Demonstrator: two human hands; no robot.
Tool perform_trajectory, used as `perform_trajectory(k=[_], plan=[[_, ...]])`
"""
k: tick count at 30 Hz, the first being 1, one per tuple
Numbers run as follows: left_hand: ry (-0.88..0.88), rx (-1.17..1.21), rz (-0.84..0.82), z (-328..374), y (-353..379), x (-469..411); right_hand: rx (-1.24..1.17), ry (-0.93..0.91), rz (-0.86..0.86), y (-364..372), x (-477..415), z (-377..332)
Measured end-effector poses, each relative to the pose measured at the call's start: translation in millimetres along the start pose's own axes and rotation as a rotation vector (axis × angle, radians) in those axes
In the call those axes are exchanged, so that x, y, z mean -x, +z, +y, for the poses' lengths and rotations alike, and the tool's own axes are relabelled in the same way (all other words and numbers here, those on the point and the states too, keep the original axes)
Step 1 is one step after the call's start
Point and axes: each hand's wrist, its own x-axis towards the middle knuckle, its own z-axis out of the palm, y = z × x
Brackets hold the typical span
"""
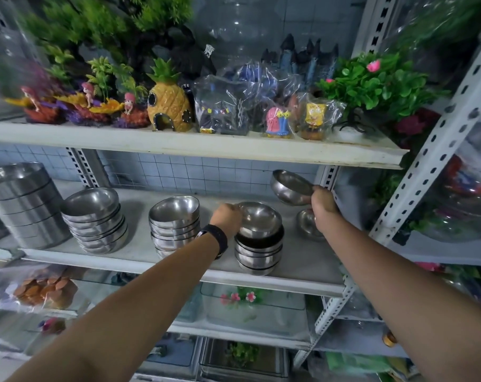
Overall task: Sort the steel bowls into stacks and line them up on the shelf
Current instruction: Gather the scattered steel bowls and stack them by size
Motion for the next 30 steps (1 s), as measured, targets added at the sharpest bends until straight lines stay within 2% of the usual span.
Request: perform_trajectory(k=[6,15,24,30], plan=[[0.071,-0.145,-0.041,-4.1,5.1,3.8,0.053,-0.069,-0.048,2.6,24.9,1.1],[-0.032,-0.033,-0.055,-12.0,9.2,-2.9,0.249,-0.126,-0.223,14.0,45.1,11.7],[-0.090,0.076,-0.121,-20.9,4.9,-8.5,0.340,-0.152,-0.254,23.8,67.4,14.8],[-0.117,0.094,-0.115,-15.7,-1.1,1.0,0.310,-0.168,-0.260,26.1,73.6,16.2]])
